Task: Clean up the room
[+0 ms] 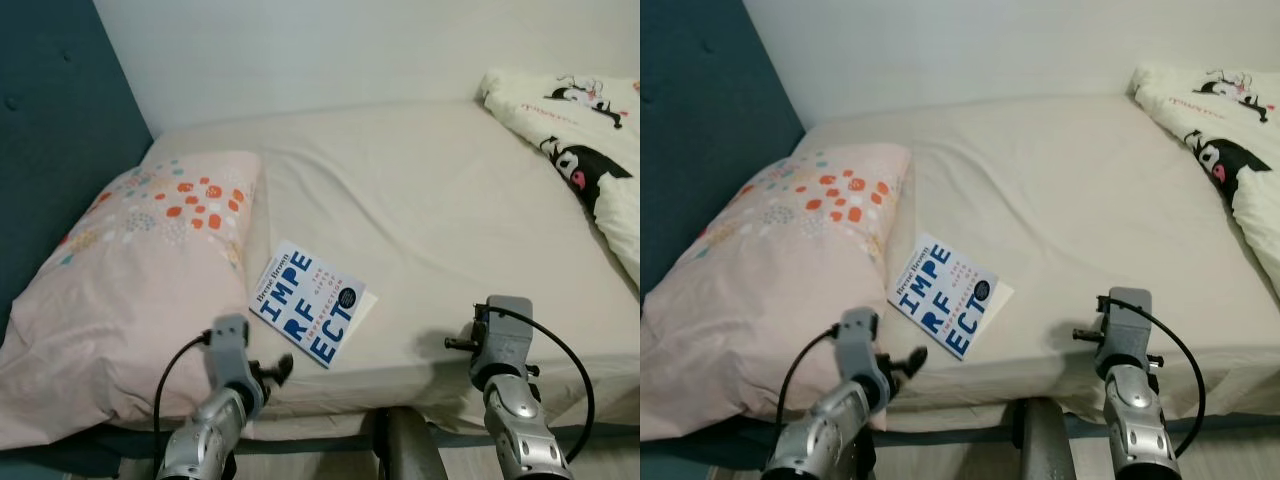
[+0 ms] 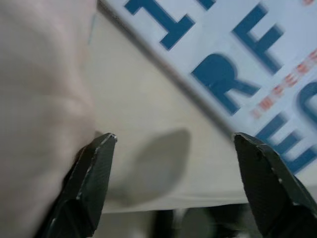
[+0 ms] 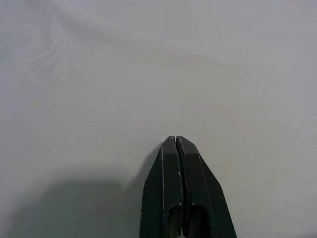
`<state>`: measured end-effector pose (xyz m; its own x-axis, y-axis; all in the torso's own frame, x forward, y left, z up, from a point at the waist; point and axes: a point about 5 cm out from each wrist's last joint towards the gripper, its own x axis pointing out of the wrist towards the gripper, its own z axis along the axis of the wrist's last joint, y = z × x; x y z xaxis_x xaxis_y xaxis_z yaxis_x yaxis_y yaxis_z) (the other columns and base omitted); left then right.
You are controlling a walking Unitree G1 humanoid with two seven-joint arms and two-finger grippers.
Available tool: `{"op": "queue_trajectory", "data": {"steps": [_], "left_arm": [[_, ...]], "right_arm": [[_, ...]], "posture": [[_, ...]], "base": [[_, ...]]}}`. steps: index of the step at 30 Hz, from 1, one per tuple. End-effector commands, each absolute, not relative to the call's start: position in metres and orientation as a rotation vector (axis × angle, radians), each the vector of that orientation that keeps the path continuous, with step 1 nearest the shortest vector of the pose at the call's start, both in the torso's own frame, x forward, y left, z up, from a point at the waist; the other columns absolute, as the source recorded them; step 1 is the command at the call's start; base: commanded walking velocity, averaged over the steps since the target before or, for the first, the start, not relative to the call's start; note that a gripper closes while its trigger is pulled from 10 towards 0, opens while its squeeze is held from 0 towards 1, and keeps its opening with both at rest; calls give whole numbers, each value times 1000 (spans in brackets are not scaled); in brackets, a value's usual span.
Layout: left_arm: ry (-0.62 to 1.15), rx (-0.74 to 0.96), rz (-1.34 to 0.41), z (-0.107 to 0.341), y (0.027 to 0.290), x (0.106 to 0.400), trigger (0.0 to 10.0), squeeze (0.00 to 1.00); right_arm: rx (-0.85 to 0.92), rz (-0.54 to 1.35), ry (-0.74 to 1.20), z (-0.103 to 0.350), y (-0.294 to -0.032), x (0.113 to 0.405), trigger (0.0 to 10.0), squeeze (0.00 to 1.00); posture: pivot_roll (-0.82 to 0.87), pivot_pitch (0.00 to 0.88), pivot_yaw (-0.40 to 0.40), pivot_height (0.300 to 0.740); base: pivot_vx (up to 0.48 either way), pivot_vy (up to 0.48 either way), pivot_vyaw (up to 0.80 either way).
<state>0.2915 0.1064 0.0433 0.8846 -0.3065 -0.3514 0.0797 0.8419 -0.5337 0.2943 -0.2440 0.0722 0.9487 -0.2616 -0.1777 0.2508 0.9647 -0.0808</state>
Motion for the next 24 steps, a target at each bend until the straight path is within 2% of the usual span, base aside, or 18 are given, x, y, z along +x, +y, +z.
{"op": "queue_trajectory", "data": {"steps": [1,3,6,15,17,20,21,22,24], "left_arm": [[499,-701,-207,33,96,283,10000,1000],[472,-898,-238,42,94,286,10000,1000],[432,-951,-296,49,93,287,10000,1000],[422,-970,-431,53,81,280,10000,1000],[436,-891,-461,50,73,278,10000,1000],[436,-891,-461,50,73,278,10000,1000],[446,-814,-443,46,70,279,10000,1000],[444,-771,-426,44,68,280,10000,922],[438,-735,-406,43,64,284,10000,631]], "right_arm": [[-40,-263,203,71,-245,292,10000,0],[-44,-261,206,72,-245,292,10000,0],[-44,-257,209,72,-244,291,10000,0],[-39,-243,220,71,-242,289,10000,0],[-38,-239,222,71,-241,289,10000,0],[-38,-239,222,71,-241,289,10000,0],[-37,-237,223,71,-241,289,10000,0],[-37,-235,221,71,-240,289,10000,0],[-40,-229,221,72,-238,289,10000,0]], "posture": [[-85,244,26,560],[-87,243,26,560],[-90,244,27,560],[-91,245,21,560],[-90,249,19,560],[-90,249,19,560],[-91,250,21,560],[-94,258,26,560],[-94,261,28,560]], "base": [[0,0,0],[0,0,0],[0,0,0],[0,0,0],[0,0,0],[0,0,0],[0,0,0],[0,0,0],[0,0,0]]}}
